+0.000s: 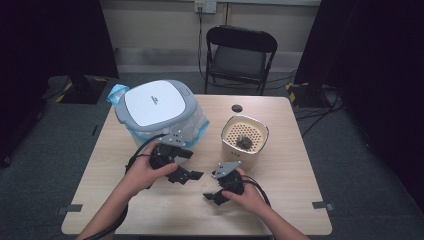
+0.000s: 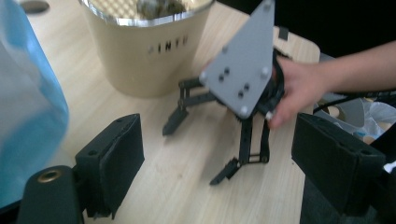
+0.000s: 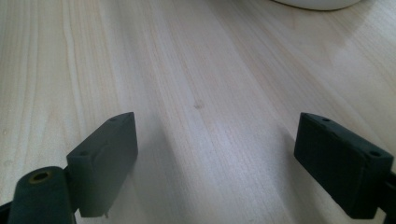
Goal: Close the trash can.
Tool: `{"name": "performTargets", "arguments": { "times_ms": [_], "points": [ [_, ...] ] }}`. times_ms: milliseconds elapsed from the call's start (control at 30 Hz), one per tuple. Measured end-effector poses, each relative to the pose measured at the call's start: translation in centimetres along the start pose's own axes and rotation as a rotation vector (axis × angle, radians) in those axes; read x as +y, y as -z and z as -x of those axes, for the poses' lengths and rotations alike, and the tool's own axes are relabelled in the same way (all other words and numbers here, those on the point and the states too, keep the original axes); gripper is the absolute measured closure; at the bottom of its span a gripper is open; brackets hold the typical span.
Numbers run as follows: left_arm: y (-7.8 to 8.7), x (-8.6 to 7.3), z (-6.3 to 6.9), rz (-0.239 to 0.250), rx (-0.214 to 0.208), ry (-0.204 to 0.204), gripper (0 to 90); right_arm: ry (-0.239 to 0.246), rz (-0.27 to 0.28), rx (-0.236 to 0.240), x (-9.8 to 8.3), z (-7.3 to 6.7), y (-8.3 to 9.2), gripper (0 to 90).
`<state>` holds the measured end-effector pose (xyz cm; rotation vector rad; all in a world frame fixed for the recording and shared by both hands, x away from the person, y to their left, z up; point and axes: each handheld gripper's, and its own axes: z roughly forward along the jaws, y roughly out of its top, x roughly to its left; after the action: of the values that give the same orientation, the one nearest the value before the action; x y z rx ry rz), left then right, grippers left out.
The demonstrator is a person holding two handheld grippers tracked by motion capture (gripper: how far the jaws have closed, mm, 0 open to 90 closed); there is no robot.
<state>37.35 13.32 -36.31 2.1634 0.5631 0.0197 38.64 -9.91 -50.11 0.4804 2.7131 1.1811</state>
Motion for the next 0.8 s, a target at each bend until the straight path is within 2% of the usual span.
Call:
{"name": "performTargets", "arguments": {
  "times_ms": [67,267,467,500,533,567,800],
  "points": [
    [-0.2,-0.7,-0.1,-0.016,0.003,0.001,16.4,0.002,0.001,0.0,0.0,0.0,0.0,12.9],
    [-1.1,-2.6,-0.1,-0.005,-0.003,-0.011,16.5,0.002,0.001,0.0,0.0,0.0,0.0,12.8],
    [-1.7,-3.7,-0.1,-0.016,-0.005,-0.023,16.5,0.002,0.001,0.0,0.0,0.0,0.0,12.8],
    [-1.7,-3.8,-0.1,-0.031,-0.004,-0.028,16.5,0.002,0.001,0.0,0.0,0.0,0.0,12.8],
    [-1.8,-4.0,-0.1,-0.019,-0.005,-0.022,16.5,0.003,0.001,0.0,0.0,0.0,0.0,12.9],
    [-1.8,-4.1,-0.1,-0.03,-0.006,-0.027,16.5,0.003,0.001,0.0,0.0,0.0,0.0,12.9],
    [-2.1,-5.3,-0.4,-0.028,-0.001,-0.024,16.5,0.003,0.001,0.0,0.0,0.0,0.0,12.9]
  ]
}}
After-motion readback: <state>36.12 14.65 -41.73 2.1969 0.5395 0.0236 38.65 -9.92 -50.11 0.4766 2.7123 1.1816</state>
